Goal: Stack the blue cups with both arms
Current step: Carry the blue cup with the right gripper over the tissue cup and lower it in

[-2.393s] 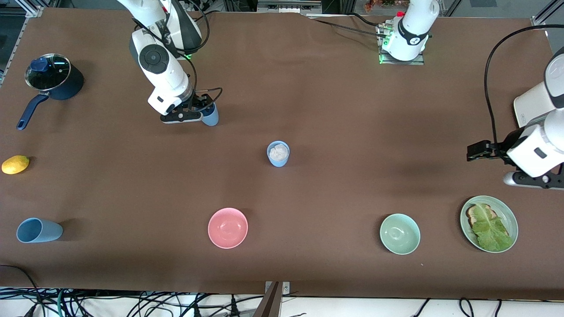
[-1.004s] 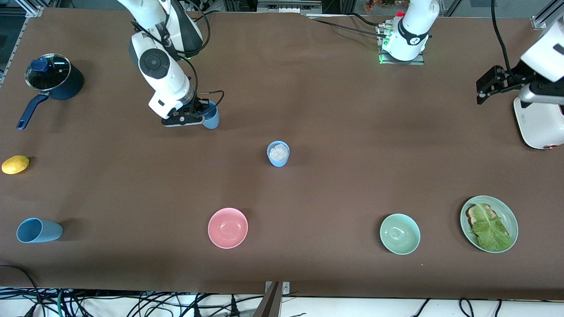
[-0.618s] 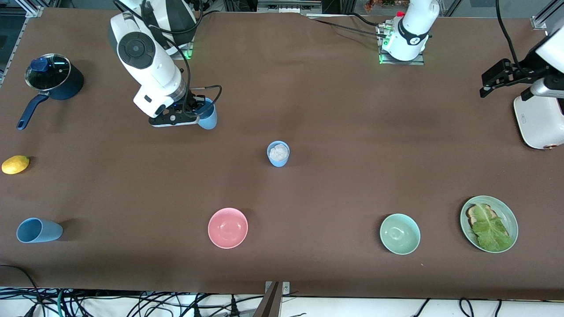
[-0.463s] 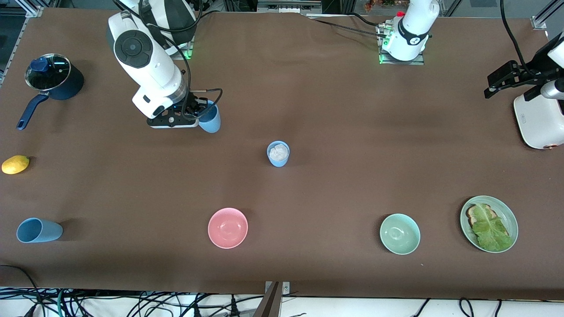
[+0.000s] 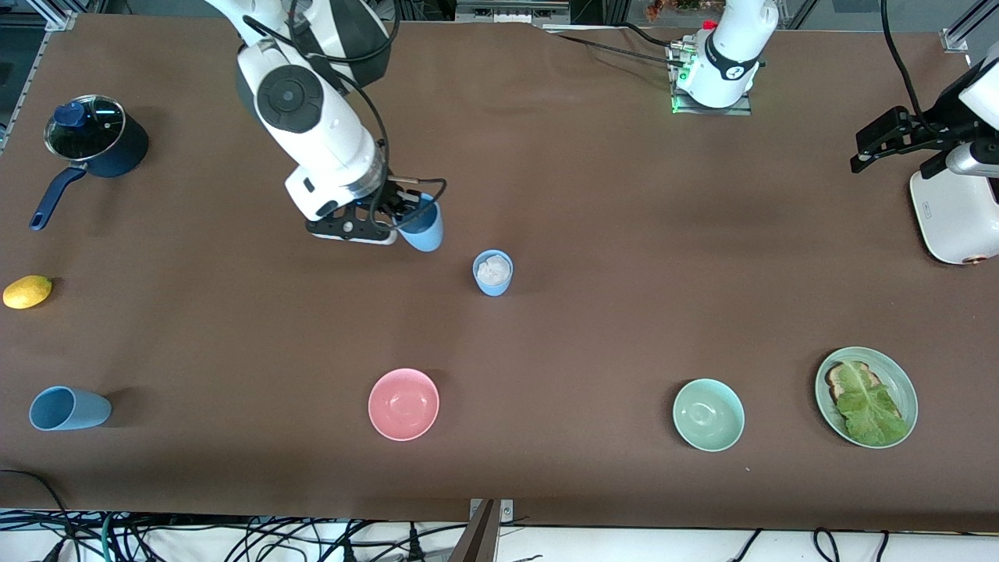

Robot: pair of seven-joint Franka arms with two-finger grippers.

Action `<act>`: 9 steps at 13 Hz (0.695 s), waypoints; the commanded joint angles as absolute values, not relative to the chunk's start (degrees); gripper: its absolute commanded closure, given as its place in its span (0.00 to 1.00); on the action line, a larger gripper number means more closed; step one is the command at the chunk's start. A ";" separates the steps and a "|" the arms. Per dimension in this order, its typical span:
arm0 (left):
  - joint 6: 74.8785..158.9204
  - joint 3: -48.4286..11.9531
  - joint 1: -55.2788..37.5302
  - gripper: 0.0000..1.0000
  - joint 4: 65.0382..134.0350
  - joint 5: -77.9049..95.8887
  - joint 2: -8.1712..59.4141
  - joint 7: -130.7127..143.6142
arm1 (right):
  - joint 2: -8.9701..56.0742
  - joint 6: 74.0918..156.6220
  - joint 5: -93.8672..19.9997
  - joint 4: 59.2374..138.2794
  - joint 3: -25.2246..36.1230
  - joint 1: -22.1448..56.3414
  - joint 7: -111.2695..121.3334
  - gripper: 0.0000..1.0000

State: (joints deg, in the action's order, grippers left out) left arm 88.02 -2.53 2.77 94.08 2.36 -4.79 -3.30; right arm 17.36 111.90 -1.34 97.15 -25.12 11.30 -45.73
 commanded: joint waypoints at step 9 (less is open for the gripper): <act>85.61 -2.46 2.99 0.00 94.04 3.60 -4.04 -7.29 | 31.63 120.05 7.46 87.71 -24.70 19.95 -59.84 1.00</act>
